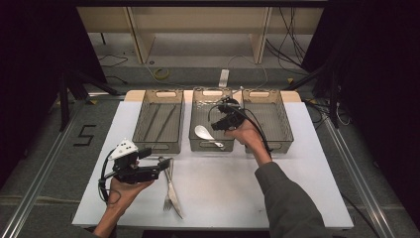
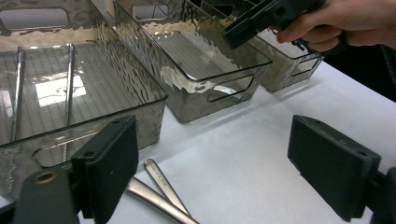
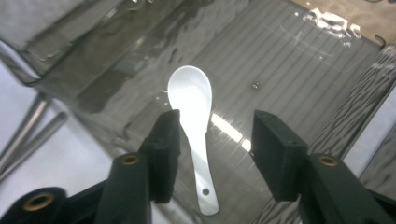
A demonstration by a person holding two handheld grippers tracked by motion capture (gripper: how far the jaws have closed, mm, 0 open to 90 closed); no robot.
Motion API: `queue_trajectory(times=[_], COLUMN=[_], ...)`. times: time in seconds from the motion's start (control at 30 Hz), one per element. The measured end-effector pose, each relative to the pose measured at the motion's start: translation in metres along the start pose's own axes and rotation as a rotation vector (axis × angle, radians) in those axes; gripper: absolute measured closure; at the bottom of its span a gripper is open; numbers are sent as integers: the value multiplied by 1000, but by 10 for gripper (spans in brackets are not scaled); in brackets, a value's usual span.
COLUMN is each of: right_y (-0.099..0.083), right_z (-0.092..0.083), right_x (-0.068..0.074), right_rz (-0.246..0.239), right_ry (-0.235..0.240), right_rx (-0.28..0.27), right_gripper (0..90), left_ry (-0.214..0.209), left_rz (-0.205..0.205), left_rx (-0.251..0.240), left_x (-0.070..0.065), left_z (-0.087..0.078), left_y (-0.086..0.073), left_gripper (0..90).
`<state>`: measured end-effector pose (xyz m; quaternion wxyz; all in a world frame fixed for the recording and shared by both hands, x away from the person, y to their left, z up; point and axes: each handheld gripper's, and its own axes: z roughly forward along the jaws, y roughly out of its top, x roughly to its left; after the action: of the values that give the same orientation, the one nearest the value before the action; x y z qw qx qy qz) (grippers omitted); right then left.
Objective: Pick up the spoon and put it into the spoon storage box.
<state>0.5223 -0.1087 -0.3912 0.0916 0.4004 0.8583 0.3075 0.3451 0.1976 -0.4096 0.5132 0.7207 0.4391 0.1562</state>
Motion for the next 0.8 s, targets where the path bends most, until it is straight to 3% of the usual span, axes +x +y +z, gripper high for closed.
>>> queue_trajectory(times=[0.13,0.4,0.63,0.7,0.8], right_y=[-9,-43,-81,-93,-111], right_z=[-17,-48,-61,-63,-65], right_x=[8,27,41,42,42], right_rz=[-22,-69,-106,-109,-104], right_ry=[16,83,118,122,123], right_rx=[-45,-123,-154,-157,-164], right_gripper=[417,399,392,383,378], left_ry=[18,79,147,168,174], left_rz=[-8,-45,-85,-93,-103], left_rx=[12,43,108,107,122], left_x=[3,13,27,31,37], left_z=[0,2,8,8,11], left_y=[0,0,-3,-2,-3], left_gripper=[161,213,383,434,524])
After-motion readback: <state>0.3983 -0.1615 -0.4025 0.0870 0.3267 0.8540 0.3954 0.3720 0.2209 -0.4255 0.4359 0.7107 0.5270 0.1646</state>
